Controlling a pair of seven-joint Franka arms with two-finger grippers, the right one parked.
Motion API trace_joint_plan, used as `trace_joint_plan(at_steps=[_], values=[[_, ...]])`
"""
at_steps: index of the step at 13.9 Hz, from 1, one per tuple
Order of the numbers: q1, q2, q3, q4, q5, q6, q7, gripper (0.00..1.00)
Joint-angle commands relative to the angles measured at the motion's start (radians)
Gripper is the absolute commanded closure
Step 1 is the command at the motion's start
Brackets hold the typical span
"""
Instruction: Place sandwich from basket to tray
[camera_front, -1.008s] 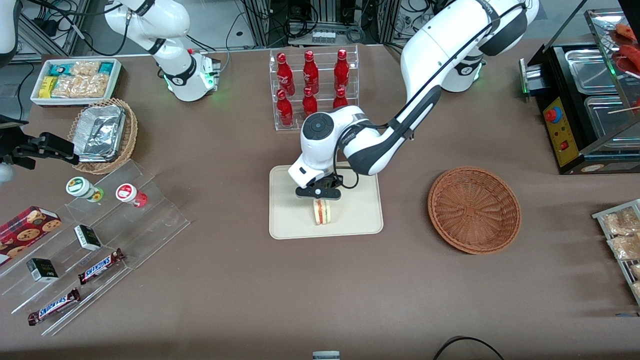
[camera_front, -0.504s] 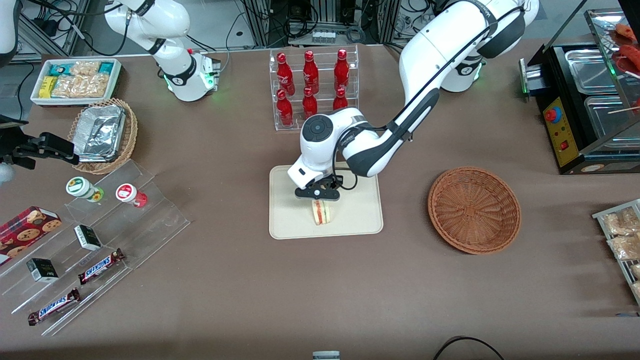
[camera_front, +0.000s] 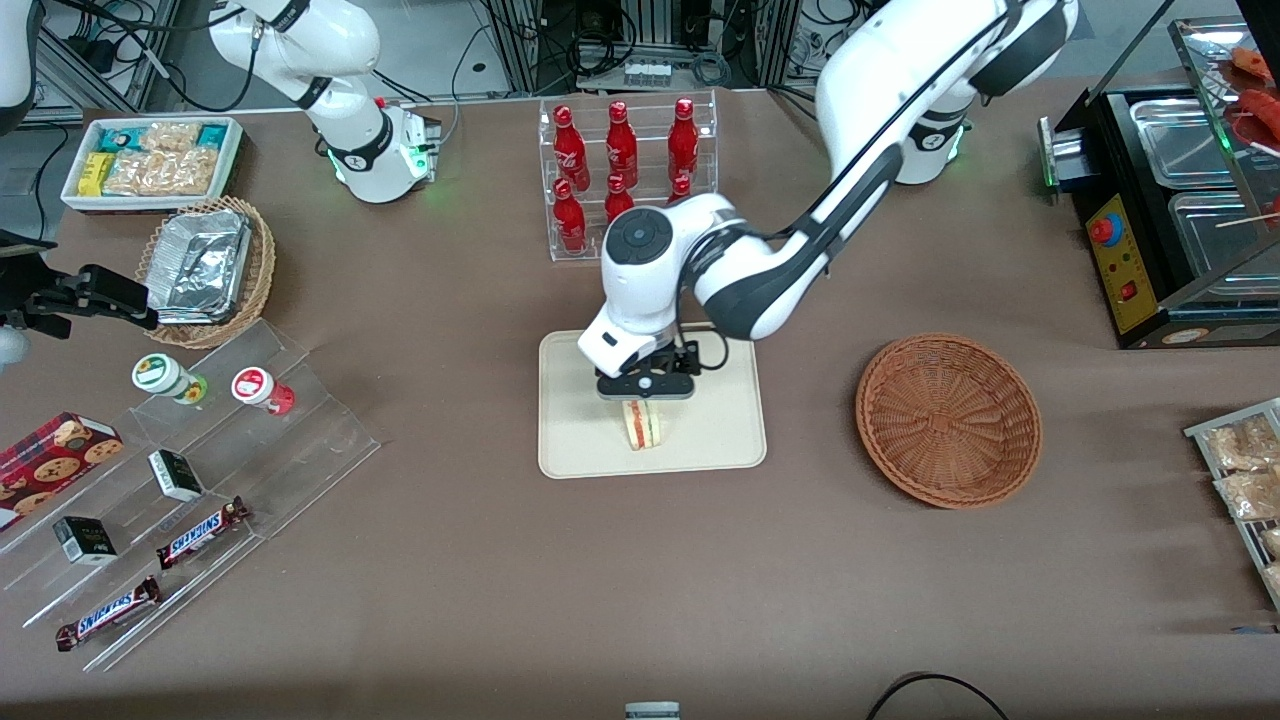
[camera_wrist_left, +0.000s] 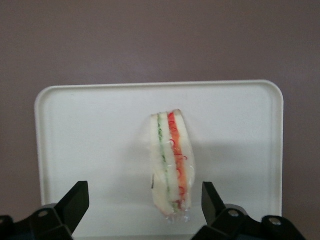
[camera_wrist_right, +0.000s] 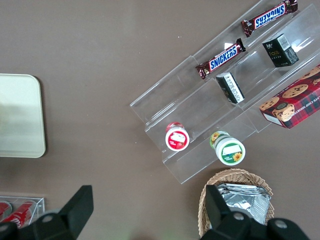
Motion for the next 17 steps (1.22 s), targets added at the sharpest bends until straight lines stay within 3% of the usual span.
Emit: trace_joint_plan(at_steps=[1,5,10,17], values=[[0.057,-0.106,0.002,-0.022,-0.058,-0.091,0.002,0.01],[0.139,-0.215,-0.001,-0.025,-0.11,-0.239,0.047,0.01],[0.311,-0.344,0.0,-0.025,-0.233,-0.401,0.295,0.01],[0.474,-0.459,0.002,-0.036,-0.263,-0.526,0.496,0.01]])
